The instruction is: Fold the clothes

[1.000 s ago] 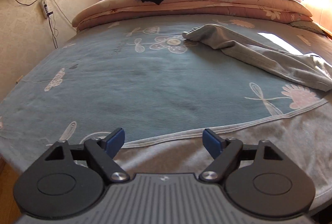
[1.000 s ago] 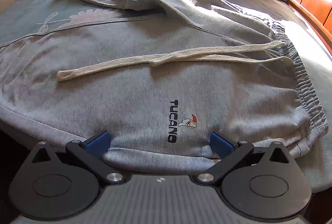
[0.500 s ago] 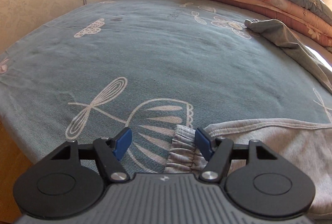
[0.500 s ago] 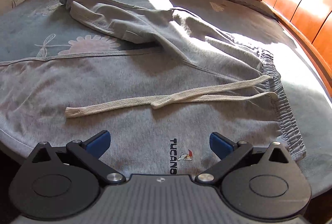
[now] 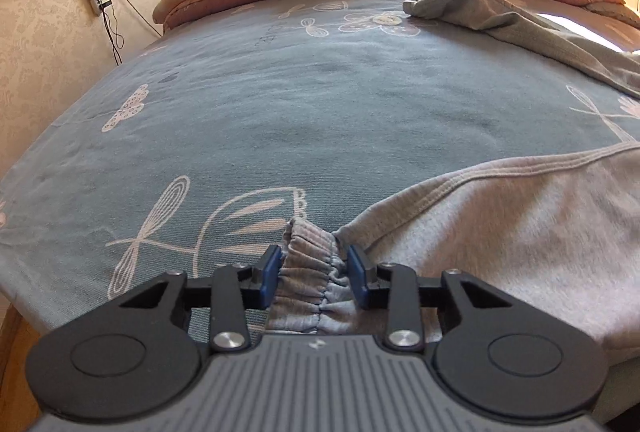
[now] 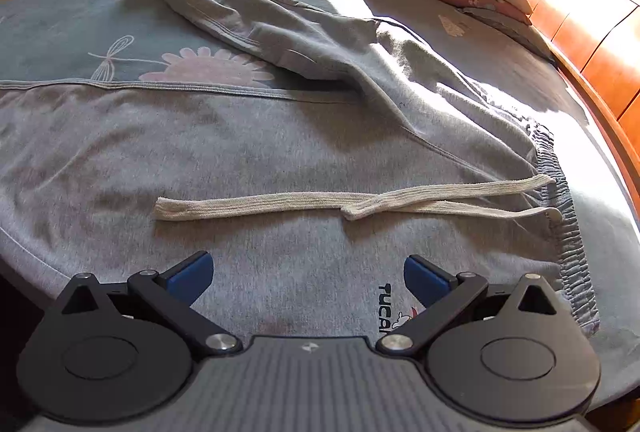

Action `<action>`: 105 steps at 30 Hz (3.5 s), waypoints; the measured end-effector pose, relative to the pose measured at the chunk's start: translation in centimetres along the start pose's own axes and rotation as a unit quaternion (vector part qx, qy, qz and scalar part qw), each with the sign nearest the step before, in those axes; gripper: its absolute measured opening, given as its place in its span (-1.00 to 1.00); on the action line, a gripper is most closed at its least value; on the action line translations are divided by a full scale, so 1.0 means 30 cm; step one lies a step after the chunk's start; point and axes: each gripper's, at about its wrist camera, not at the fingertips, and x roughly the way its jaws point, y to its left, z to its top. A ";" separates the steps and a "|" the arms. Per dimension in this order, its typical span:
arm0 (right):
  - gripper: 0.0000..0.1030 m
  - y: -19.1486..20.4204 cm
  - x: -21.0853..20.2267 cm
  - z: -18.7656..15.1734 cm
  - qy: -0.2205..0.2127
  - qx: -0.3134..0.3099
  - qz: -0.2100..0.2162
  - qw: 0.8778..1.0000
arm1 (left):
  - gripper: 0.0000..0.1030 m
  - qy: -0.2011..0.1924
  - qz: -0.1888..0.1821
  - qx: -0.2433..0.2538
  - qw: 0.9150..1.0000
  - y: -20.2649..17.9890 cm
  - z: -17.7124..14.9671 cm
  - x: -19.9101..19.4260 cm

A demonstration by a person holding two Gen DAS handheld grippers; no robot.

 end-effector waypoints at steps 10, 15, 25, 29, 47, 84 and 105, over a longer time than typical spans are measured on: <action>1.00 -0.010 -0.001 -0.006 0.000 0.005 -0.003 1.000 | -0.52 -0.039 0.028 -0.055 0.997 0.054 0.071 -0.008; 1.00 -0.005 -0.002 -0.010 0.001 0.005 -0.001 1.000 | -0.40 -0.016 0.047 -0.042 0.998 0.032 0.110 0.073; 1.00 -0.006 -0.025 0.002 -0.014 0.007 0.009 1.000 | -0.02 -0.045 0.048 -0.161 0.985 0.151 0.037 -0.105; 1.00 0.023 -0.023 0.001 -0.016 -0.007 0.023 1.000 | 0.08 -0.027 0.034 -0.221 0.974 0.197 -0.028 -0.150; 1.00 0.007 -0.040 -0.027 -0.019 0.008 0.027 0.999 | -0.04 -0.023 -0.064 -0.383 0.921 0.204 -0.199 -0.076; 1.00 0.048 -0.060 -0.004 -0.026 -0.010 0.052 0.998 | -0.19 0.021 -0.012 -0.185 0.982 -0.003 -0.119 -0.248; 1.00 0.199 -0.050 0.083 -0.044 -0.068 0.094 0.992 | 0.29 0.020 -0.126 -0.117 0.985 -0.171 -0.067 -0.295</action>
